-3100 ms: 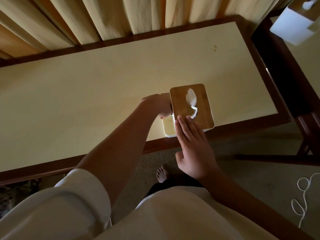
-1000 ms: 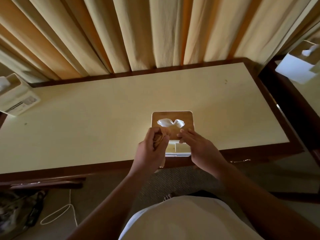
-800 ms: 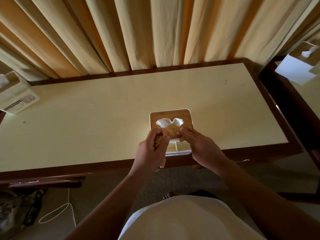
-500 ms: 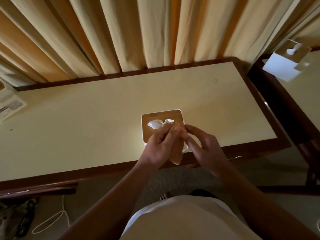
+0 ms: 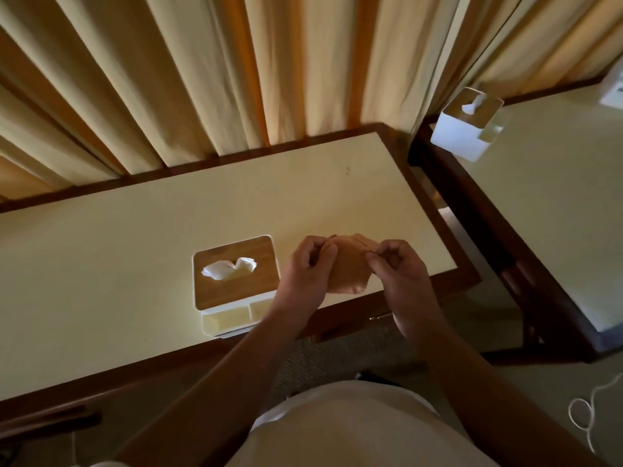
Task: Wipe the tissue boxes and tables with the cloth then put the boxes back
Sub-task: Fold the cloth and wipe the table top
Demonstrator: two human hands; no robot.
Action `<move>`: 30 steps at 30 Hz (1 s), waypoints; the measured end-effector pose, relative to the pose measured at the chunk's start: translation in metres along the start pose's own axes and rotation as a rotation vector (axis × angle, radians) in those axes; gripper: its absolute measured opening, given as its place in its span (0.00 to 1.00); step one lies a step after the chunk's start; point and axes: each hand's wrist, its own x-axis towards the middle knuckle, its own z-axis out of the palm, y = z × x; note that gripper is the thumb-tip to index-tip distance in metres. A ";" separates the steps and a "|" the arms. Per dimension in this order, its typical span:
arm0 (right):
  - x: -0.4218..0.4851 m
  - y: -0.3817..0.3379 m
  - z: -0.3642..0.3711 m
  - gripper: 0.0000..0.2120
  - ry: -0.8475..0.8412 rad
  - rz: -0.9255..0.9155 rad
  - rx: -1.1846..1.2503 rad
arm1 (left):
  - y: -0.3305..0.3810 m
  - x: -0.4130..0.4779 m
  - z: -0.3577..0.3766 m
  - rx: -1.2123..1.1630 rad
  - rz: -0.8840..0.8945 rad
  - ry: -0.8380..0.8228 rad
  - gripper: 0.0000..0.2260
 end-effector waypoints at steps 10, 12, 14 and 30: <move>0.039 -0.022 -0.081 0.08 -0.166 -0.114 -0.455 | 0.033 0.020 0.061 0.160 0.188 0.056 0.08; 0.048 -0.024 -0.090 0.09 -0.115 -0.259 -0.568 | 0.037 0.026 0.066 0.149 0.212 0.087 0.09; 0.056 -0.031 -0.095 0.10 -0.102 -0.369 -0.609 | 0.043 0.032 0.068 0.139 0.250 0.070 0.07; 0.076 -0.091 -0.097 0.12 -0.291 -0.274 -0.107 | 0.088 0.048 0.074 0.225 0.376 -0.199 0.06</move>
